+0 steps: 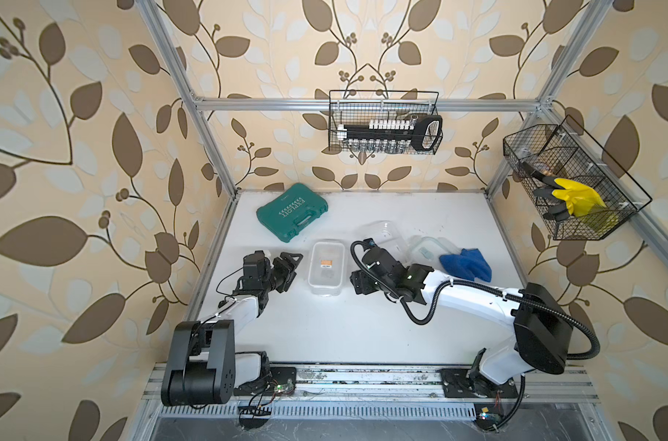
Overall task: Wipe the insides of the lunch boxes
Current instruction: Open the lid of the lunch box.
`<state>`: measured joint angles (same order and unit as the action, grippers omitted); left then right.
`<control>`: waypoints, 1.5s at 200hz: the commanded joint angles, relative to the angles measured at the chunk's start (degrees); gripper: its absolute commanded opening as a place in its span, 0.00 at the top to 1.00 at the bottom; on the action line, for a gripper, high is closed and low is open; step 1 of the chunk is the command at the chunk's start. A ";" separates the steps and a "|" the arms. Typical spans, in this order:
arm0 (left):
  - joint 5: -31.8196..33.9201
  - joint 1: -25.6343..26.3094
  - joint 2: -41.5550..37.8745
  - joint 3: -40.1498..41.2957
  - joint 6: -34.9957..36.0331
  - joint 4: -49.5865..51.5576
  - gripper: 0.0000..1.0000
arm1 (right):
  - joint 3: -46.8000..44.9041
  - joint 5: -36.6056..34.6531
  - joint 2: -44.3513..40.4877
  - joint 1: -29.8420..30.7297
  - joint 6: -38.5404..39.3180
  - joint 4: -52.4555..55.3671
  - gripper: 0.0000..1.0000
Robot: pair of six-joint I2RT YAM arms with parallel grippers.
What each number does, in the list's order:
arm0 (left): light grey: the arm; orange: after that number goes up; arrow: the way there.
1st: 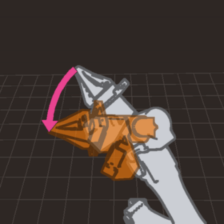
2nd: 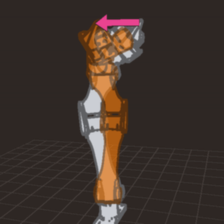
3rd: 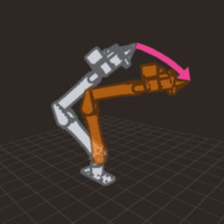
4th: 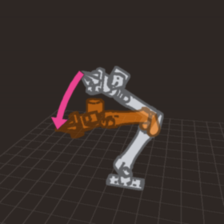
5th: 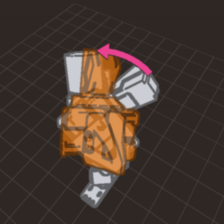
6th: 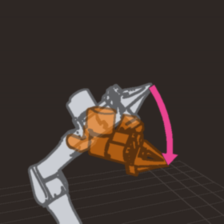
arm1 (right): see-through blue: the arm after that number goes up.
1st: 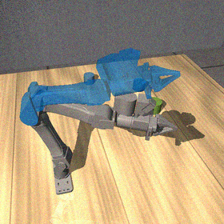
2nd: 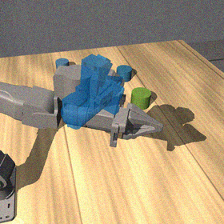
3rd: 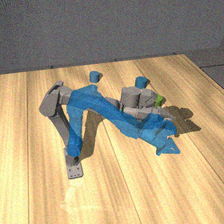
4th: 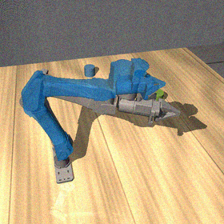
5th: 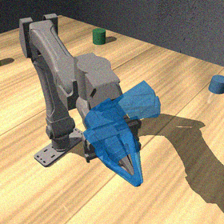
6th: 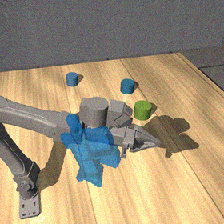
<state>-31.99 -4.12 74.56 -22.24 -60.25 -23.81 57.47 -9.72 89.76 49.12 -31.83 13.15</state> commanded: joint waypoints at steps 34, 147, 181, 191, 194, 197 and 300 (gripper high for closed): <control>-8.12 0.01 17.90 1.23 -11.36 -31.91 0.21 | -4.26 9.35 0.30 -2.13 -3.50 -12.42 0.19; -9.38 0.01 25.28 2.61 -23.26 -56.05 0.35 | -3.41 10.76 3.49 -2.28 -5.52 -14.90 0.19; -10.12 0.03 17.90 0.96 -20.45 -46.52 0.59 | -3.42 10.53 2.99 -2.22 -5.61 -14.73 0.19; -9.94 0.00 15.79 0.74 -19.39 -43.70 0.65 | -3.33 10.46 2.67 -2.21 -5.53 -14.56 0.19; -9.86 -0.01 15.13 0.74 -19.04 -42.94 0.67 | -3.33 10.32 2.58 -2.19 -5.50 -14.51 0.19; -9.78 0.03 14.51 0.62 -18.66 -42.07 0.69 | -3.29 10.32 2.51 -2.19 -5.44 -14.47 0.19; -7.38 0.04 5.88 -1.35 -6.80 -14.06 0.30 | -2.85 10.05 2.69 -2.87 -6.18 -14.16 0.18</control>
<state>-38.54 -4.10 76.99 -24.01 -68.69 -38.92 53.47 0.43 92.77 46.81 -37.10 -0.64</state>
